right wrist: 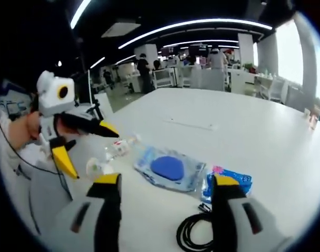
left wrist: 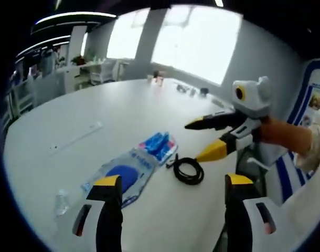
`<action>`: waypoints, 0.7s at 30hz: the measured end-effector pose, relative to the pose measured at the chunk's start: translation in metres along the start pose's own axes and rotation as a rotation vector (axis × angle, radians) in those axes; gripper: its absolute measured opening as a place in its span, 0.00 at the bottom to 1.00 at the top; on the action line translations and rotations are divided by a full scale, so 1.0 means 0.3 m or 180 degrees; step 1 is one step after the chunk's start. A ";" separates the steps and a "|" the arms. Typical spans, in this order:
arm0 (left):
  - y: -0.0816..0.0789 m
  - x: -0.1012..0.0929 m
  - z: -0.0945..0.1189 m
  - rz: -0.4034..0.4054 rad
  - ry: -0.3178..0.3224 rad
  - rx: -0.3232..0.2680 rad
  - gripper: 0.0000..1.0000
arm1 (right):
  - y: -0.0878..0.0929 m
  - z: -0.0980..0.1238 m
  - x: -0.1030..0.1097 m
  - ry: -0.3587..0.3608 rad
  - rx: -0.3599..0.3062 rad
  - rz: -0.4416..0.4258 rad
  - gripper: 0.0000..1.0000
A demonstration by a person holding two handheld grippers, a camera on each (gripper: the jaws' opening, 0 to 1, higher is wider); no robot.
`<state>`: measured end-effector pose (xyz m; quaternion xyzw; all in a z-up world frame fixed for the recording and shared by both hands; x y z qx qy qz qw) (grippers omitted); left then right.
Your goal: Arrange the tabletop items into an orderly group along one side of the table until the central work area is clear of visible clutter.
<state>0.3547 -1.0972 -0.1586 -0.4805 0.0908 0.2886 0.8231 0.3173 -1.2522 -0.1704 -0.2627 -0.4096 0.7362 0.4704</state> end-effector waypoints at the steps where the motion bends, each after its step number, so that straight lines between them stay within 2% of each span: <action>1: 0.002 0.004 0.017 0.0013 -0.0005 -0.0022 0.77 | -0.008 -0.004 0.007 -0.0007 -0.0011 0.0006 0.68; 8: 0.010 0.047 0.116 0.0034 -0.0138 -0.0130 0.77 | -0.073 -0.061 0.071 -0.0122 -0.0047 0.0113 0.67; 21: 0.060 0.134 0.318 0.0121 -0.0399 -0.0291 0.76 | -0.170 -0.157 0.181 -0.0325 -0.0111 0.0241 0.65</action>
Point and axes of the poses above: the point that each gripper's makers call its tool centre point, and the gripper's own axes: z roughly backward along the fingers, x roughly to its left, y roughly out of its underside, the point moved 5 cm from there along z, roughly backward along the fingers, and after that the axes turned 11 degrees about z, right-handed, at the moved point
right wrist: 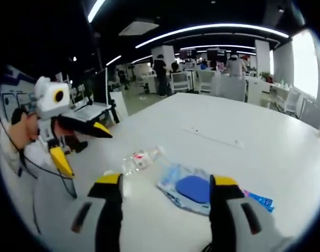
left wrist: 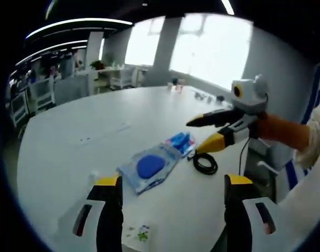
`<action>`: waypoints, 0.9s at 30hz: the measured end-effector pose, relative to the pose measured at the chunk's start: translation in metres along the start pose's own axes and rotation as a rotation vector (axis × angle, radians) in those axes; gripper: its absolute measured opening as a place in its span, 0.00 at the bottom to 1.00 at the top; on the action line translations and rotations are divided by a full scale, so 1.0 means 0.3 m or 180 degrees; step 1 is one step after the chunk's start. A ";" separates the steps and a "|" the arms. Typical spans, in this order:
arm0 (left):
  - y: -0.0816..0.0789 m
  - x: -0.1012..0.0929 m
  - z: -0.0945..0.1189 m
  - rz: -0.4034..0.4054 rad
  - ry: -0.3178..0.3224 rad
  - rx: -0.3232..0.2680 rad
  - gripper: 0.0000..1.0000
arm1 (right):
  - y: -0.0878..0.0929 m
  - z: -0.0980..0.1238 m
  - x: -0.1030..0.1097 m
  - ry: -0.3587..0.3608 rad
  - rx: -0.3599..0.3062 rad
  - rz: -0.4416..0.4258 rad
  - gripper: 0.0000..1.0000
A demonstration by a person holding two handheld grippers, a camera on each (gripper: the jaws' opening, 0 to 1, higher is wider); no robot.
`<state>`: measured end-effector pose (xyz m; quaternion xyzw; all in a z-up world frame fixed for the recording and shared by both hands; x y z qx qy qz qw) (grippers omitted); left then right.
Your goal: Arrange the tabletop items into an orderly group along one side of the table until the central work area is clear of visible clutter.
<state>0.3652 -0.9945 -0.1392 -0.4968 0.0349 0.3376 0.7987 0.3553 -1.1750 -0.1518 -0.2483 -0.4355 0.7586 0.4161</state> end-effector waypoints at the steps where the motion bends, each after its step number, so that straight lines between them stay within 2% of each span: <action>1: 0.002 0.007 0.012 0.0009 -0.0017 -0.0013 0.76 | -0.008 -0.012 0.008 -0.0017 -0.0004 0.0011 0.65; 11: 0.042 0.096 0.160 0.0094 -0.0203 -0.0110 0.75 | -0.073 -0.112 0.093 -0.0165 -0.0004 0.0095 0.64; 21: 0.085 0.172 0.258 0.0182 -0.0296 -0.0140 0.74 | -0.125 -0.227 0.166 -0.0284 0.0042 0.0169 0.63; 27: 0.114 0.210 0.290 0.0223 -0.0315 -0.0115 0.73 | -0.148 -0.301 0.192 -0.0372 0.0075 0.0137 0.61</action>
Point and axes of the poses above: the point that each gripper's makers call its tool centre point, and the gripper's own axes: z roughly backward along the fingers, x roughly to its left, y roughly out of its underside, the point moved 5 cm from there along z, roughly backward along the fingers, and after that the axes turned 11 degrees about z, right-handed, at the moved point
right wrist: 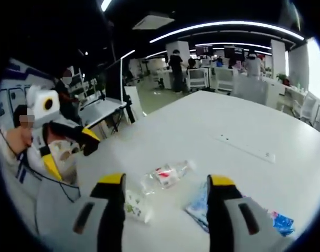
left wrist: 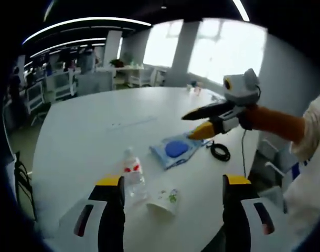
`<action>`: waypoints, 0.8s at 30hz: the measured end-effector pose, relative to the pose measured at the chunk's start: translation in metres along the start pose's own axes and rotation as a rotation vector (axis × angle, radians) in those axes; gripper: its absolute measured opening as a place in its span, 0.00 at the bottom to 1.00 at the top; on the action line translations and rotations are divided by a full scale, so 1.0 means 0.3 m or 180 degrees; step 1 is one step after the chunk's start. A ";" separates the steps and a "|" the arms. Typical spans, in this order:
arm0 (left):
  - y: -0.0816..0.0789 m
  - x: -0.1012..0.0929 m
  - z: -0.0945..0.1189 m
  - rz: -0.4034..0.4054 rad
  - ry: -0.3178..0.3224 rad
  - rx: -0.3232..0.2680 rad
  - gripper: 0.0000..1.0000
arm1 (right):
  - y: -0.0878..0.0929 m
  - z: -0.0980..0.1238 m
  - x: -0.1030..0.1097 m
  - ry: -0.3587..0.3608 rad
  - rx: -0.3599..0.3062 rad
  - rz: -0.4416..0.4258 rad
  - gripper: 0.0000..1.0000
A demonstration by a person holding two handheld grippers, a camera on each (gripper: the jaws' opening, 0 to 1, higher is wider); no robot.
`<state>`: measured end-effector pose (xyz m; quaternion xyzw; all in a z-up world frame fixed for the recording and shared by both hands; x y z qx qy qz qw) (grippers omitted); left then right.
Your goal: Arrange the tabletop items into an orderly group along one side of the table until the central work area is clear of visible clutter.
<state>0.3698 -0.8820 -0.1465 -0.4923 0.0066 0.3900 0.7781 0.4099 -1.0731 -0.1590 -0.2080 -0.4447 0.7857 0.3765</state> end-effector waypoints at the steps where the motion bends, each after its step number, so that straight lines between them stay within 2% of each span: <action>1: 0.003 0.006 0.002 0.0008 0.0001 -0.0003 0.73 | -0.001 -0.017 0.000 -0.0016 0.0021 -0.0022 0.61; 13: 0.060 0.094 0.020 0.0145 0.0025 0.0033 0.71 | -0.007 -0.218 0.010 -0.0191 0.0127 -0.0405 0.55; 15: 0.066 0.110 0.025 0.0165 0.0031 0.0034 0.71 | -0.002 -0.256 0.000 -0.0164 0.0146 -0.0494 0.55; 18: 0.078 0.138 0.027 0.0190 0.0021 0.0043 0.70 | 0.003 -0.305 -0.013 -0.0118 0.0171 -0.0774 0.53; 24: 0.092 0.177 0.024 0.0252 0.0025 0.0048 0.69 | 0.036 -0.392 -0.069 -0.0012 0.0295 -0.1007 0.50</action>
Point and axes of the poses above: the point that each gripper's makers call its tool centre point, and the gripper's own axes: z roughly backward along the fingers, x roughly to its left, y roughly out of its underside, the point moved 5 cm from there along z, roughly backward along the fingers, and after that the axes turned 11 degrees about z, right-handed, at the moved point
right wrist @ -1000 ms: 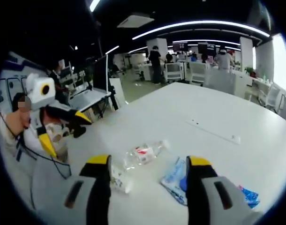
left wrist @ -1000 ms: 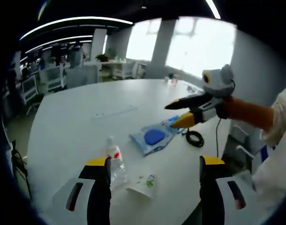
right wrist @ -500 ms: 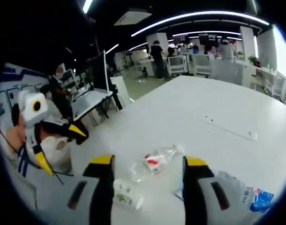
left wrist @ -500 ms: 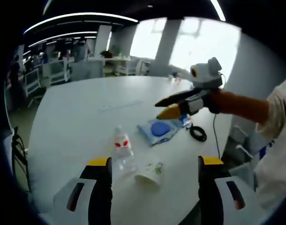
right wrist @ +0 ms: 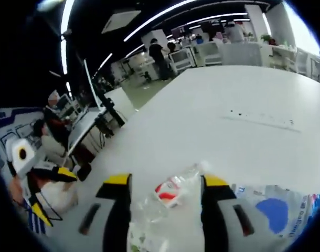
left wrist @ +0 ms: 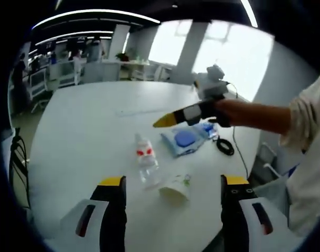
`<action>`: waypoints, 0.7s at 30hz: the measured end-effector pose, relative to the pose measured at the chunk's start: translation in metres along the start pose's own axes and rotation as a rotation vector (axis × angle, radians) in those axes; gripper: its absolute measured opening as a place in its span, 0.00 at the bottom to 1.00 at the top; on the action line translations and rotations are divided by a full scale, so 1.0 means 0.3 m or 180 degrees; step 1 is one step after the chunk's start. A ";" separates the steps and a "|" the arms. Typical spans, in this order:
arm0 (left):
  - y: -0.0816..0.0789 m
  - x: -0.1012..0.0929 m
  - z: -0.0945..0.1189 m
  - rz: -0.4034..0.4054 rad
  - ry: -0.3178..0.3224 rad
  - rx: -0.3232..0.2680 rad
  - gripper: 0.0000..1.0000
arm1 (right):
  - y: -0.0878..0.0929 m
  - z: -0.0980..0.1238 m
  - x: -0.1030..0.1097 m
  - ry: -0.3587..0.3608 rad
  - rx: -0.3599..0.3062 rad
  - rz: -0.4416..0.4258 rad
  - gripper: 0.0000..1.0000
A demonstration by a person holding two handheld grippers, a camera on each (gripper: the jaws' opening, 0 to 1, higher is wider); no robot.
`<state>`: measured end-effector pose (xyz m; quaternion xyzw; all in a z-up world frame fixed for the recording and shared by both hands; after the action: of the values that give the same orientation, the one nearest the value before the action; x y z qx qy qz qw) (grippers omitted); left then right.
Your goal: Arrange the tabletop items into an orderly group along one side of the table until the central work area is clear of visible clutter.
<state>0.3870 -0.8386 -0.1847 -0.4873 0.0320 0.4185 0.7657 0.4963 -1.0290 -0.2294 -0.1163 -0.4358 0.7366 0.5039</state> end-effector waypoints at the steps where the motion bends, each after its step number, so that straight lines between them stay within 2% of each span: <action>1: 0.001 0.005 -0.001 0.0001 0.0000 -0.0002 0.69 | 0.008 -0.009 -0.004 -0.0017 0.0062 -0.0063 0.48; 4: 0.007 0.022 -0.009 0.0040 0.0013 -0.0008 0.69 | 0.013 -0.048 -0.039 0.0047 0.0046 -0.0406 0.45; 5: 0.010 0.026 -0.012 0.0051 0.0022 -0.0003 0.68 | 0.014 -0.058 -0.043 0.0056 0.0028 -0.0599 0.44; 7: 0.012 0.032 -0.017 0.0067 0.0040 -0.0014 0.69 | 0.032 -0.077 -0.063 0.0102 0.0120 -0.0771 0.42; 9: 0.012 0.035 -0.021 0.0075 0.0061 -0.0022 0.69 | 0.030 -0.098 -0.084 0.0130 0.0079 -0.0819 0.41; 14: 0.016 0.054 -0.027 0.0090 0.0072 -0.0044 0.68 | 0.058 -0.151 -0.127 0.0185 0.0234 -0.0978 0.42; 21: 0.024 0.071 -0.033 0.0121 0.0088 -0.0063 0.66 | 0.073 -0.190 -0.162 0.0177 0.0287 -0.1303 0.41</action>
<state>0.3996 -0.8320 -0.2050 -0.4999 0.0478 0.4266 0.7522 0.5397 -1.0424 -0.2930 -0.0229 -0.4028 0.6342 0.6596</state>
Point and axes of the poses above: the point that each gripper's makers call its tool centre point, and the gripper's own axes: z roughly backward along the fingers, x roughly to its left, y roughly out of its underside, the point moved 5 cm from there along z, roughly backward along the fingers, and after that the axes turned 11 degrees about z, right-handed, at the moved point
